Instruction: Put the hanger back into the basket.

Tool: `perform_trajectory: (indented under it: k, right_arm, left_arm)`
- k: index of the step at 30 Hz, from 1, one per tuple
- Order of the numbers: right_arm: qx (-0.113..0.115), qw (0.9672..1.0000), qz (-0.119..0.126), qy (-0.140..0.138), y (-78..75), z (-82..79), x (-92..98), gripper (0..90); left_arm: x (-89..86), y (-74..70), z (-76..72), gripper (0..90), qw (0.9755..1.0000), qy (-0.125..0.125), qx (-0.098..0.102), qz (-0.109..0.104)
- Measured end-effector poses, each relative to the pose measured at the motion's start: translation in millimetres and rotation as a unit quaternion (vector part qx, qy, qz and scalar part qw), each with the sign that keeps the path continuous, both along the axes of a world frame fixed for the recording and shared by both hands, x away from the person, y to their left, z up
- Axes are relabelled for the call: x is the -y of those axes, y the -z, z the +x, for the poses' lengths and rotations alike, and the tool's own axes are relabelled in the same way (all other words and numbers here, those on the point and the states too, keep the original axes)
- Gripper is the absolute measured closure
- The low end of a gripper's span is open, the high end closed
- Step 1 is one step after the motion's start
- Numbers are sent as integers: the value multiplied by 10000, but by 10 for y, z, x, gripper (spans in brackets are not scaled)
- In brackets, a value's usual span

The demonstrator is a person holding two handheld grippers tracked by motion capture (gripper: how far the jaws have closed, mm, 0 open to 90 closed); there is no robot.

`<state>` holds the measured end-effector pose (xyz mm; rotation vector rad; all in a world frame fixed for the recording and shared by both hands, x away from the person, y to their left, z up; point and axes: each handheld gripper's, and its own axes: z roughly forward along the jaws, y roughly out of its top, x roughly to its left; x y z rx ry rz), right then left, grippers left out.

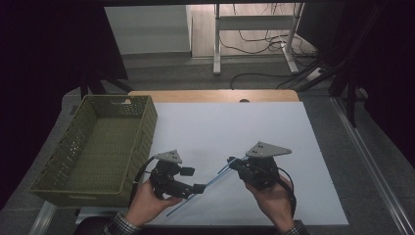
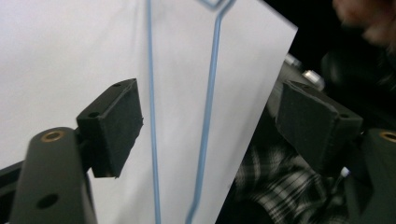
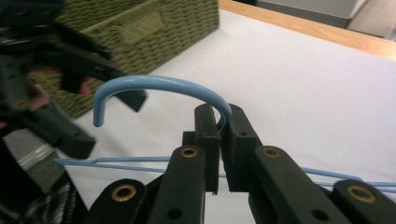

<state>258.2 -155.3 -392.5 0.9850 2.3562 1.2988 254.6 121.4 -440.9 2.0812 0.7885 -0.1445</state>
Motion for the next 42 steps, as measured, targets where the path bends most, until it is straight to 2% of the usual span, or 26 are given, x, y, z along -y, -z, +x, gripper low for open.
perform_trajectory:
  k: [1,3,6,8,10,11,13,15,16,17,19,20,21,23,24,25,28,29,30,31,32,33,35,36,37,42]
  right_arm:
    - [-25,10000,-21,65,-8,5,0,856]
    - [-33,9999,-51,123,-16,10,0,856]
    - [-52,9998,-91,186,-22,17,-7,856]
    - [-87,9995,-126,261,-33,28,-22,856]
    - [-113,9995,-141,278,-39,28,-29,855]
    - [-108,9994,-160,270,-43,30,-32,855]
    - [-123,9994,-157,294,-56,36,-51,856]
    - [-128,9994,-151,295,-58,37,-55,855]
    - [-141,9993,-159,301,-62,40,-59,855]
    - [-170,9993,-156,305,-62,44,-67,855]
    - [-187,9993,-143,299,-60,49,-68,855]
    - [-192,9993,-139,291,-58,52,-69,855]
    - [-200,9993,-133,284,-55,53,-71,855]
    - [-210,9993,-113,279,-53,54,-76,855]
    - [-217,9993,-108,273,-53,54,-78,855]
    - [-219,9993,-103,268,-52,54,-81,855]
    - [-189,9993,-128,287,-50,53,-86,854]
    - [-161,9994,-69,285,-55,59,-73,851]
    - [-161,9994,-69,285,-55,59,-73,851]
    - [-171,9994,-31,293,-61,68,-60,842]
    - [-168,9995,-4,279,-64,73,-52,839]
    - [-168,9995,-4,279,-64,73,-52,839]
    - [-98,9995,-46,301,-67,80,-52,745]
    - [-98,9995,-46,301,-67,80,-52,745]
    - [-75,9994,-66,334,-62,85,-52,684]
    - [-91,9994,-48,317,-51,88,-48,676]
  left_arm:
    - [13,6,-59,198,9991,-53,222,346]
    - [37,28,-92,223,9976,-46,314,619]
    - [75,46,-106,268,9970,-60,345,686]
    - [162,55,-98,304,9945,-25,522,913]
    - [185,57,-94,372,9939,-28,571,948]
    - [223,56,-84,372,9927,-29,634,1028]
    - [315,57,-53,465,9913,18,681,1122]
    - [361,59,-45,487,9907,55,716,1156]
    - [398,59,-42,503,9894,68,775,1223]
    - [455,60,-33,571,9871,105,849,1356]
    - [499,57,-19,611,9842,154,904,1517]
    - [499,57,-19,658,9842,154,904,1517]
    - [542,64,-13,680,9823,118,952,1607]
    - [575,75,-2,772,9813,117,953,1667]
    - [579,73,6,822,9792,189,994,1759]
    - [589,75,12,859,9790,224,992,1766]
    - [590,73,18,871,9795,209,996,1739]
    - [571,70,25,872,9843,146,897,1511]
    - [571,70,25,873,9843,146,897,1511]
    - [537,58,46,874,9859,188,820,1445]
    - [526,46,31,874,9880,93,825,1300]
    - [526,46,31,874,9880,93,825,1300]
    - [484,13,34,875,9908,108,771,1110]
    - [484,13,34,876,9908,108,771,1110]
    - [446,-7,52,876,9930,121,671,961]
    - [393,-37,67,876,9945,118,610,838]
